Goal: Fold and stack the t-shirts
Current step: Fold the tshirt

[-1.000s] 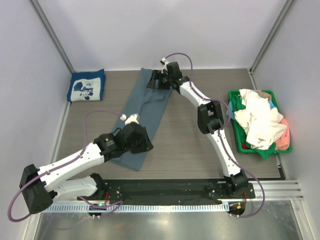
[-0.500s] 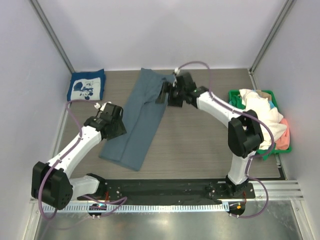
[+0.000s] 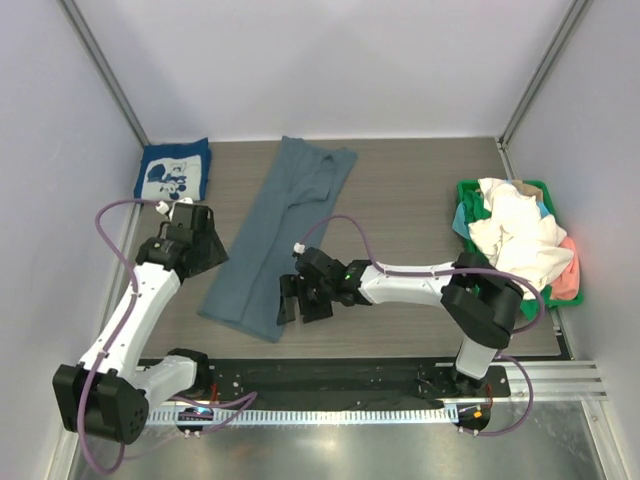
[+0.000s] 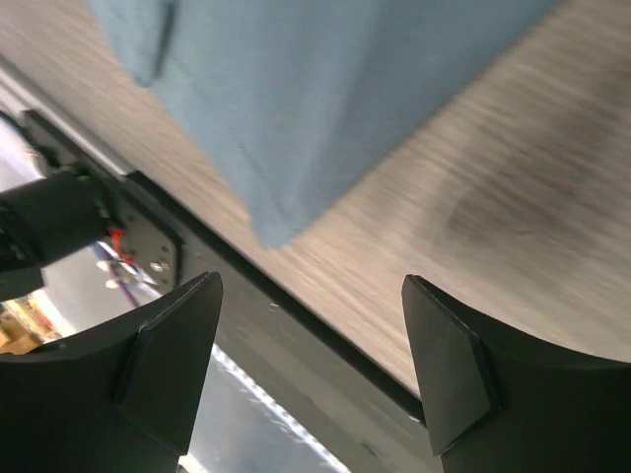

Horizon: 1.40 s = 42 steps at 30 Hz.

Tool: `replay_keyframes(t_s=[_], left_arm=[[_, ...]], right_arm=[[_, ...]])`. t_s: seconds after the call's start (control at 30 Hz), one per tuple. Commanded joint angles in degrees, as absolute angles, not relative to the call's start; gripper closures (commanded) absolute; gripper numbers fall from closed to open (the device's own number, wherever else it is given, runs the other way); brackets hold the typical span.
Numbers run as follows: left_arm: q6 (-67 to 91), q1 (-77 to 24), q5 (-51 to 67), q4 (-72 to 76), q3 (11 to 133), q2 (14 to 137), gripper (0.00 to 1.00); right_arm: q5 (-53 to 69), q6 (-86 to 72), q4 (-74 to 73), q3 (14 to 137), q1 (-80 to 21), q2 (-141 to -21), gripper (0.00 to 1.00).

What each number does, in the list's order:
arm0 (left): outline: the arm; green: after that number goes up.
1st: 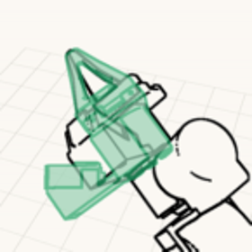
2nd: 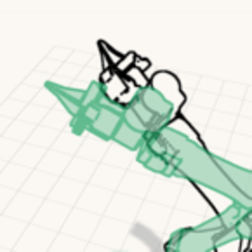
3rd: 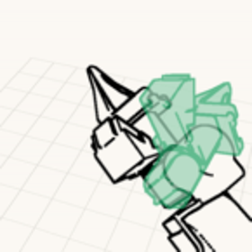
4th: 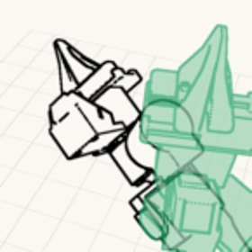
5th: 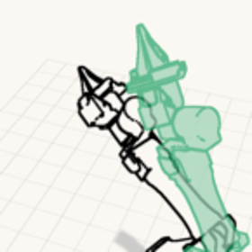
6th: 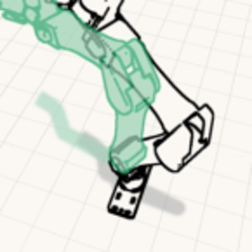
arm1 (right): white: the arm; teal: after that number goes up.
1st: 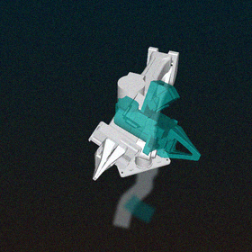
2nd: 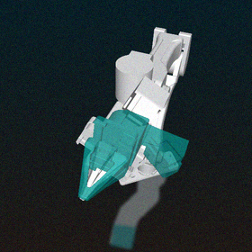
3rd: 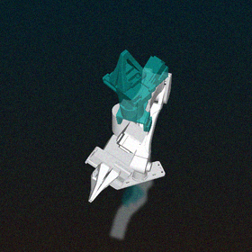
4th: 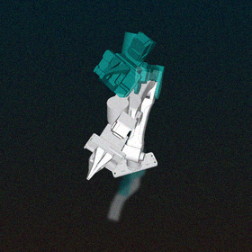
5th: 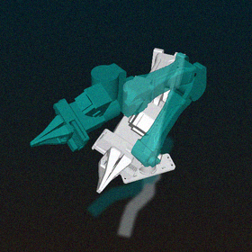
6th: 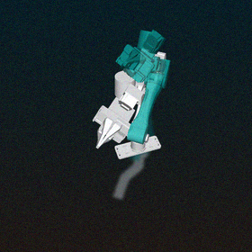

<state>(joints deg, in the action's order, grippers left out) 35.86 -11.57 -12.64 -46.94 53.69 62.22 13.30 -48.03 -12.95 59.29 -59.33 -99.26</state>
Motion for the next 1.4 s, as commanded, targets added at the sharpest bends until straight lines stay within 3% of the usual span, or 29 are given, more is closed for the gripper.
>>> replay_keyframes(t_s=[0.0,0.4,0.5,0.6,0.73,0.83,0.97,1.1,1.23,1.37], left_arm=[[33.75,-10.46,-12.22,-49.39,54.76,59.6,0.48],[33.13,-9.14,-10.28,-48.17,52.03,56.87,0.48],[32.96,-9.14,-10.46,-47.99,51.94,56.78,0.48],[32.87,-9.14,-10.63,-47.72,51.68,56.51,0.48],[32.78,-9.14,-10.55,-47.37,51.5,56.6,0.49],[32.78,-9.14,-9.58,-47.2,51.5,56.95,0.5],[32.78,-9.23,-5.55,-46.14,51.06,57.04,0.57],[35.85,-16.75,-3.16,-48.25,51.94,58.45,0.61],[43.05,-28.7,-6.41,-48.34,49.23,57.05,0.57],[49.65,-34.53,-3.7,-44.58,39.41,52.05,0.53]], right_arm=[[10.29,-54.92,-5.81,57.57,-62.13,-98.96,0.21],[9.85,-59.06,2.55,57.65,-65.48,-107.84,0.29],[9.67,-59.33,2.37,57.66,-65.39,-108.81,0.38],[9.41,-59.5,1.94,56.78,-65.48,-108.63,0.53],[8.0,-59.77,2.11,53.45,-65.39,-107.14,0.88],[5.63,-59.94,2.11,47.83,-64.26,-102.77,0.99],[0.28,-59.15,-4.1,38.25,-61.09,-91.96,0.99],[-5.27,-59.24,-9.92,30.17,-60.47,-80.53,0.99],[-6.77,-59.59,-12.83,27.51,-60.47,-74.89,0.99],[-7.64,-59.59,-15.11,26.81,-60.47,-72.16,0.99]])
